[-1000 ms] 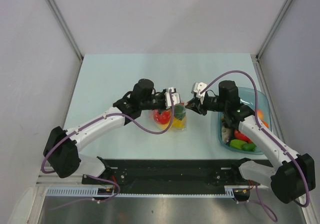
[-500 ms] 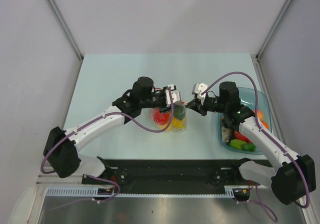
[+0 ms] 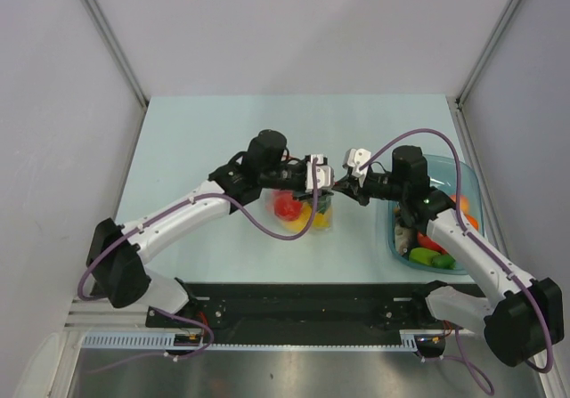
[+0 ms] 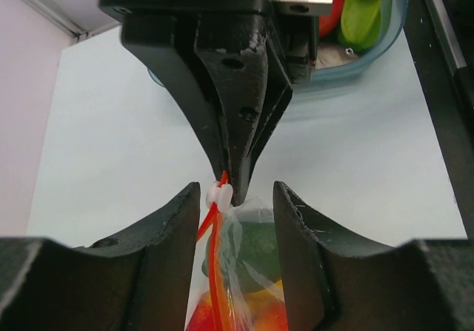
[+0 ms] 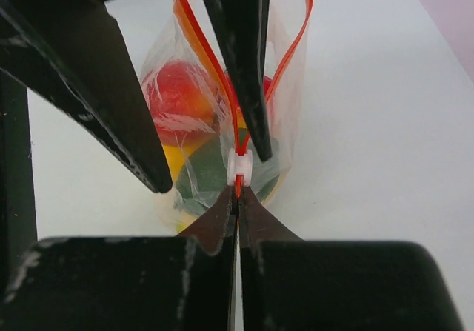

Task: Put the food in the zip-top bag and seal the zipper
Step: Zip the zipper food storage bag at the center of the board.

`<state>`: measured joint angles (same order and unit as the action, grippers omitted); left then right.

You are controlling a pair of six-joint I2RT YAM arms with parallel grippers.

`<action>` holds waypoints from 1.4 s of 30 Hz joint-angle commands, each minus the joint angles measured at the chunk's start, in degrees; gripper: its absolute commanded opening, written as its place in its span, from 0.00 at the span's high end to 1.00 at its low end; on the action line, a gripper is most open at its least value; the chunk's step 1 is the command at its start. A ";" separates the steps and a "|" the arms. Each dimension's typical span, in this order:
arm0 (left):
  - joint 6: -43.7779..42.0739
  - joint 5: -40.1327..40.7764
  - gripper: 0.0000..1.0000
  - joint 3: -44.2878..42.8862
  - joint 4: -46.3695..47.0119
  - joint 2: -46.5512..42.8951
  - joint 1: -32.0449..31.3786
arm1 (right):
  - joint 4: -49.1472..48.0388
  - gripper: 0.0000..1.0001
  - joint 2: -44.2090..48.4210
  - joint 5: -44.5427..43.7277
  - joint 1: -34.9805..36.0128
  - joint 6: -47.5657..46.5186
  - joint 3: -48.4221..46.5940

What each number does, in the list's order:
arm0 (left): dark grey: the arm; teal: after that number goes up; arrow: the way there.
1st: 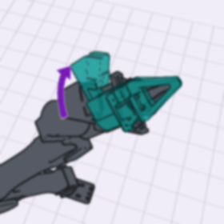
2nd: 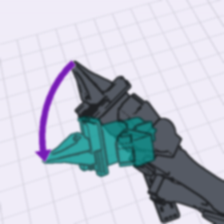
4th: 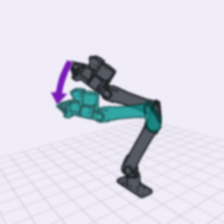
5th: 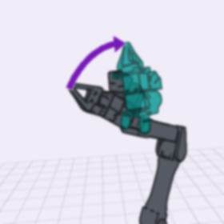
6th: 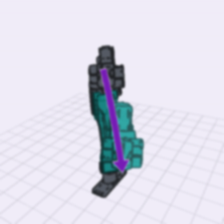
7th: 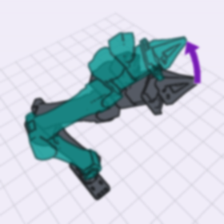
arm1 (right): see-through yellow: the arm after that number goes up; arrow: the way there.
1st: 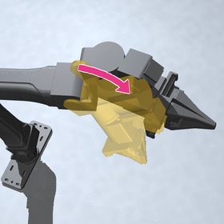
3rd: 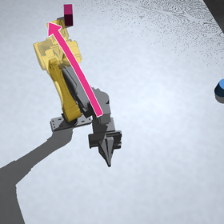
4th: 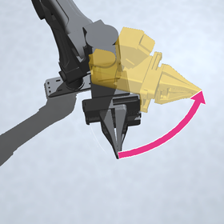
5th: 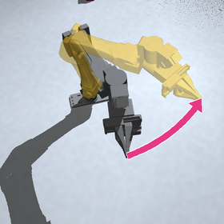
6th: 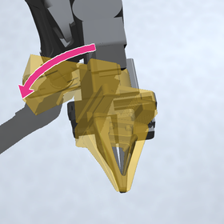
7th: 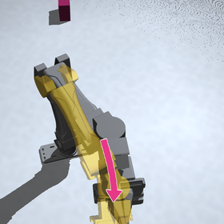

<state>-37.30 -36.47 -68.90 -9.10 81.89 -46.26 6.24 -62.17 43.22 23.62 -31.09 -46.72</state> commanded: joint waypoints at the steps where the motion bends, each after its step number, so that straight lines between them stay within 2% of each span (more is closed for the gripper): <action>1: -2.78 -2.21 0.51 -3.78 -1.62 1.69 -0.59 | -2.55 1.00 1.97 -0.33 0.46 -1.07 0.23; 8: -2.87 -2.46 0.53 -5.63 -2.32 3.54 -0.59 | -1.85 1.00 2.32 0.20 0.55 -2.57 0.31; 11: -2.87 -2.64 0.62 -5.54 -2.58 3.46 -0.59 | -1.58 1.00 2.49 -0.15 0.47 -2.57 0.40; 14: -4.18 -1.77 0.78 -5.19 -3.90 3.37 -0.50 | -1.41 1.00 2.85 -0.51 0.55 -2.48 0.58; 20: -2.95 -1.24 0.93 -7.64 -7.06 5.21 1.87 | -1.49 1.00 3.90 -1.65 -0.06 -2.22 1.01; 29: -5.06 0.69 0.94 -5.37 -10.14 3.28 6.27 | -2.55 1.00 5.48 -1.56 -4.19 1.65 1.81; 42: -7.17 4.12 0.94 0.35 -14.71 -3.75 13.03 | 0.35 1.00 7.94 -1.30 -9.81 1.03 3.04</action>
<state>-41.56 -35.99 -70.04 -19.42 82.06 -37.01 6.59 -56.16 42.06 16.16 -29.95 -43.68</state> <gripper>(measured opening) 0.102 0.009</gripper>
